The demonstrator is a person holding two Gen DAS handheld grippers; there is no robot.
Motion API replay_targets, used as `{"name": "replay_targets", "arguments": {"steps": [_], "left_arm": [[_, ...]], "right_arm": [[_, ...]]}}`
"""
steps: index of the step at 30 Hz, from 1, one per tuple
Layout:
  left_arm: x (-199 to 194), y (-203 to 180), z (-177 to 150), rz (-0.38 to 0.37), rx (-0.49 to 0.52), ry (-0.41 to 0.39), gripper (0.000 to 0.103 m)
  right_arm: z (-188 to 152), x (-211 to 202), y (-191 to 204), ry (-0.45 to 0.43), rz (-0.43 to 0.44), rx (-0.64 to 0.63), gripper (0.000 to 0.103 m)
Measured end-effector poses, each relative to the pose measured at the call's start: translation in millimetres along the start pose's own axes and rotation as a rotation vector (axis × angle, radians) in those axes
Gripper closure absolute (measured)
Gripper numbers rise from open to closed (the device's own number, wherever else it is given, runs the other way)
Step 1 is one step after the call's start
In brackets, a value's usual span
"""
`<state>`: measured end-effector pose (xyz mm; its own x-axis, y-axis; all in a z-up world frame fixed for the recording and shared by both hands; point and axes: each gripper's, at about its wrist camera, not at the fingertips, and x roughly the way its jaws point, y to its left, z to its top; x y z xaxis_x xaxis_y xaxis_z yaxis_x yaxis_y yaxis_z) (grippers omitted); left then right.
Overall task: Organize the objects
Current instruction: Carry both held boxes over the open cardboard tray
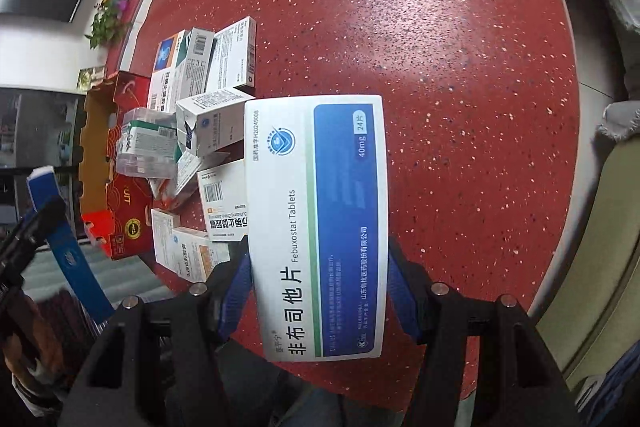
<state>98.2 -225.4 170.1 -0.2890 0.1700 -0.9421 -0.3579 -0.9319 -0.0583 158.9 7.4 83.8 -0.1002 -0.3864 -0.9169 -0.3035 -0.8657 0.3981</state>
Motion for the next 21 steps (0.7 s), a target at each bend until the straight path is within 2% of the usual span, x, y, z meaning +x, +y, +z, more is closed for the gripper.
{"name": "replay_targets", "arguments": {"steps": [6, 12, 17, 21], "left_arm": [[-5, 6, 16, -0.015, 0.022, -0.036, 0.023], [-5, 29, 27, -0.04, 0.036, -0.049, 0.023], [-9, 58, 30, -0.052, 0.034, -0.05, 0.023], [-14, 80, 28, -0.048, 0.014, -0.059, 0.023]], "right_arm": [[-4, -4, 4, -0.044, -0.006, 0.054, 0.042], [-8, -8, 24, -0.099, -0.013, 0.118, 0.042], [-10, -7, 51, -0.122, -0.016, 0.128, 0.042], [-4, -8, 78, -0.133, -0.037, 0.076, 0.042]]}}
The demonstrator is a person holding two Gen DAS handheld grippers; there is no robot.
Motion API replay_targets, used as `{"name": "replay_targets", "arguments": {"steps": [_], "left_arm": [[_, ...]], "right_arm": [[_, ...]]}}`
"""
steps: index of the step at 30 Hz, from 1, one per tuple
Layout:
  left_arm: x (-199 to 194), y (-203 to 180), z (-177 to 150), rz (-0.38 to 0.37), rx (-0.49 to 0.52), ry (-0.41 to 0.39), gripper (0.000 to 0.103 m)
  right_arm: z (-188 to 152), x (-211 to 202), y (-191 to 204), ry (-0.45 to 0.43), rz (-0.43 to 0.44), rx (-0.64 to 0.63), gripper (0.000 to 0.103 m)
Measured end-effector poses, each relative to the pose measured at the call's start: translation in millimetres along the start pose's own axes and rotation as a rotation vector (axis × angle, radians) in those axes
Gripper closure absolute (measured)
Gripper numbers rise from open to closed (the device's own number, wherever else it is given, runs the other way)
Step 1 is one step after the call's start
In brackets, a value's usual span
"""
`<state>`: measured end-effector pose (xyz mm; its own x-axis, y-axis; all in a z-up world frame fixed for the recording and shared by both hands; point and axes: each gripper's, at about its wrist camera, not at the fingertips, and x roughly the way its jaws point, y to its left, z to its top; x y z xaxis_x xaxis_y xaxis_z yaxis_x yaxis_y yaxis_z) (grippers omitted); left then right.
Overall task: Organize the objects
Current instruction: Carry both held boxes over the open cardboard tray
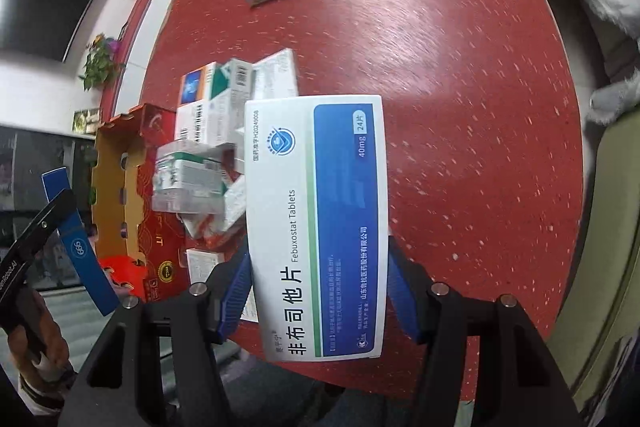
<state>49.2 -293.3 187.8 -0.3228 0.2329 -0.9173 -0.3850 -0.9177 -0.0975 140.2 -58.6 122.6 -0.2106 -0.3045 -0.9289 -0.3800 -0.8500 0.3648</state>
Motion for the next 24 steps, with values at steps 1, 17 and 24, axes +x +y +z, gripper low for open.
{"name": "replay_targets", "arguments": {"steps": [1, 17, 24], "left_arm": [[-2, 6, -1, 0.003, -0.008, -0.003, 0.023], [-3, 79, -30, 0.033, -0.136, -0.001, 0.023], [-8, 80, -35, 0.011, -0.15, -0.021, 0.023]], "right_arm": [[2, -1, 7, -0.005, -0.008, -0.017, 0.042], [-1, 1, 68, 0.012, -0.041, -0.157, 0.042], [-3, -13, 84, -0.012, -0.03, -0.193, 0.042]]}}
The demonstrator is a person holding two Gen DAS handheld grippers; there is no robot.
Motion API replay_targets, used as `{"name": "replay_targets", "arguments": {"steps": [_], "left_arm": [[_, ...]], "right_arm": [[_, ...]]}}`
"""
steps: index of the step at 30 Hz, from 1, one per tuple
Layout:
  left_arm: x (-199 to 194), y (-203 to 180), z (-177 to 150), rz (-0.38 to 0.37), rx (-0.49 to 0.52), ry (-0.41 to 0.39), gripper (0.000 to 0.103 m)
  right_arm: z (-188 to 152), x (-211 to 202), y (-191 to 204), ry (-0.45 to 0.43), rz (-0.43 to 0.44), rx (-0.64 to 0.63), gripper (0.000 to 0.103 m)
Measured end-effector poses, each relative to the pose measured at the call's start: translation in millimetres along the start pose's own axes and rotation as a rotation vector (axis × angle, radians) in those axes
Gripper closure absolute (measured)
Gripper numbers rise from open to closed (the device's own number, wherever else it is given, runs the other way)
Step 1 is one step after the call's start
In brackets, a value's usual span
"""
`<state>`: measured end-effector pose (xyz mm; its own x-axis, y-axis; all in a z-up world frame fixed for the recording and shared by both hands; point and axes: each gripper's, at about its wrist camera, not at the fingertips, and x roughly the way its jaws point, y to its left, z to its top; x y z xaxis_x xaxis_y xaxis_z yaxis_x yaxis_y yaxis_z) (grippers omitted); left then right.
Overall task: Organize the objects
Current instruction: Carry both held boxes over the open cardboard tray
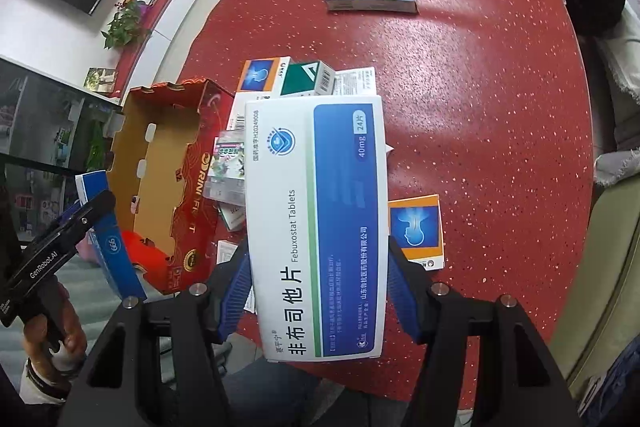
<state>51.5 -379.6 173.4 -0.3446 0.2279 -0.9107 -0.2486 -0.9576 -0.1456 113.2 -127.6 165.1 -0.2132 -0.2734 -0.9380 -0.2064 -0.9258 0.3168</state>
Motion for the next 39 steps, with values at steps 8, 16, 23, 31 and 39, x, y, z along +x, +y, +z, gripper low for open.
{"name": "replay_targets", "arguments": {"steps": [8, 16, 23, 31, 39], "left_arm": [[-6, 15, -12, 0.001, -0.04, -0.005, 0.023], [-10, 33, -24, 0.02, -0.082, -0.002, 0.023], [-16, 53, -30, 0.034, -0.134, -0.014, 0.023], [-15, 85, -30, 0.102, -0.205, 0.0, 0.023], [-13, 117, -26, 0.156, -0.277, 0.018, 0.023]], "right_arm": [[-9, 13, 13, 0.046, 0.015, -0.023, 0.042], [-7, 18, 33, 0.07, 0.017, -0.086, 0.042], [3, 30, 85, 0.088, 0.034, -0.222, 0.042], [16, 45, 156, 0.109, 0.071, -0.373, 0.042], [26, 63, 188, 0.133, 0.079, -0.415, 0.042]]}}
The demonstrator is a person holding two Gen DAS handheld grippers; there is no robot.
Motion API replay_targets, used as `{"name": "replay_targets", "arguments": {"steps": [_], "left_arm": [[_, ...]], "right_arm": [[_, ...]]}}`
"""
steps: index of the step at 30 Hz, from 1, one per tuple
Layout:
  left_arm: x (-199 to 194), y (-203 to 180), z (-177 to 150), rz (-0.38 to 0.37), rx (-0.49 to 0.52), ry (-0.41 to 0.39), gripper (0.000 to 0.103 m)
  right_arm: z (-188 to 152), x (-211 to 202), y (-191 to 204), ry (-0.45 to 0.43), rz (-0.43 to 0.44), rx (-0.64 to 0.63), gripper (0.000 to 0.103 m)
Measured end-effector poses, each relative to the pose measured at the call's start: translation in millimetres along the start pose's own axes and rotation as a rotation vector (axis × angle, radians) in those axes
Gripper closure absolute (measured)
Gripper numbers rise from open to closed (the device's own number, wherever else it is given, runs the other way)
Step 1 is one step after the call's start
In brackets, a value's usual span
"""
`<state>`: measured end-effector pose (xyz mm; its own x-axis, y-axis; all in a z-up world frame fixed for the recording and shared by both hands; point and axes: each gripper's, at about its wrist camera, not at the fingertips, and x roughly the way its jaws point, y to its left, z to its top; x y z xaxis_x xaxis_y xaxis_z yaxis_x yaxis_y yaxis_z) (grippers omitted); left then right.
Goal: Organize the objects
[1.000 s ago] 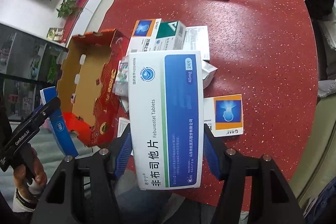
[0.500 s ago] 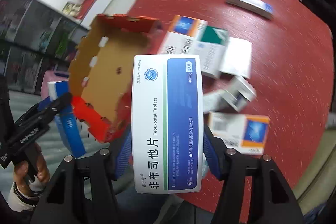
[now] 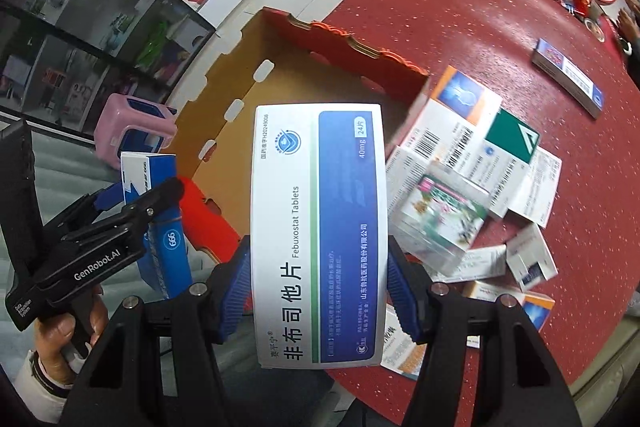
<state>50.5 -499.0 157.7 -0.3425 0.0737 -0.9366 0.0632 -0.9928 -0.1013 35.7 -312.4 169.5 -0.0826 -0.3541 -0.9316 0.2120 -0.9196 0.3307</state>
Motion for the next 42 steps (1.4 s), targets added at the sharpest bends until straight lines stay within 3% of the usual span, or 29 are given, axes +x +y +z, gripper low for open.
{"name": "replay_targets", "arguments": {"steps": [21, 25, 27, 28, 30, 33, 38, 42], "left_arm": [[42, 7, 31, 0.035, 0.02, 0.026, 0.023], [65, 8, 30, 0.037, 0.021, 0.086, 0.022], [72, 11, 27, 0.039, 0.016, 0.093, 0.018], [72, 12, 26, 0.036, 0.016, 0.082, 0.008], [66, 13, 23, -0.002, 0.01, 0.045, 0.0], [60, 9, 22, -0.016, 0.031, 0.039, 0.0], [51, -18, 19, -0.038, 0.108, 0.046, 0.0], [47, -53, 10, -0.073, 0.19, 0.056, 0.0]], "right_arm": [[66, 54, 10, 0.057, -0.018, 0.002, 0.041], [75, 71, 1, 0.105, 0.037, 0.064, 0.027], [76, 66, -6, 0.083, 0.027, 0.079, 0.027], [75, 62, -11, 0.072, 0.033, 0.088, 0.025], [72, 54, -24, 0.056, 0.028, 0.11, 0.025], [60, 34, -61, 0.013, -0.01, 0.182, 0.024], [0, 9, -167, 0.017, -0.058, 0.484, 0.019], [-61, 7, -232, 0.041, -0.022, 0.774, 0.019]]}}
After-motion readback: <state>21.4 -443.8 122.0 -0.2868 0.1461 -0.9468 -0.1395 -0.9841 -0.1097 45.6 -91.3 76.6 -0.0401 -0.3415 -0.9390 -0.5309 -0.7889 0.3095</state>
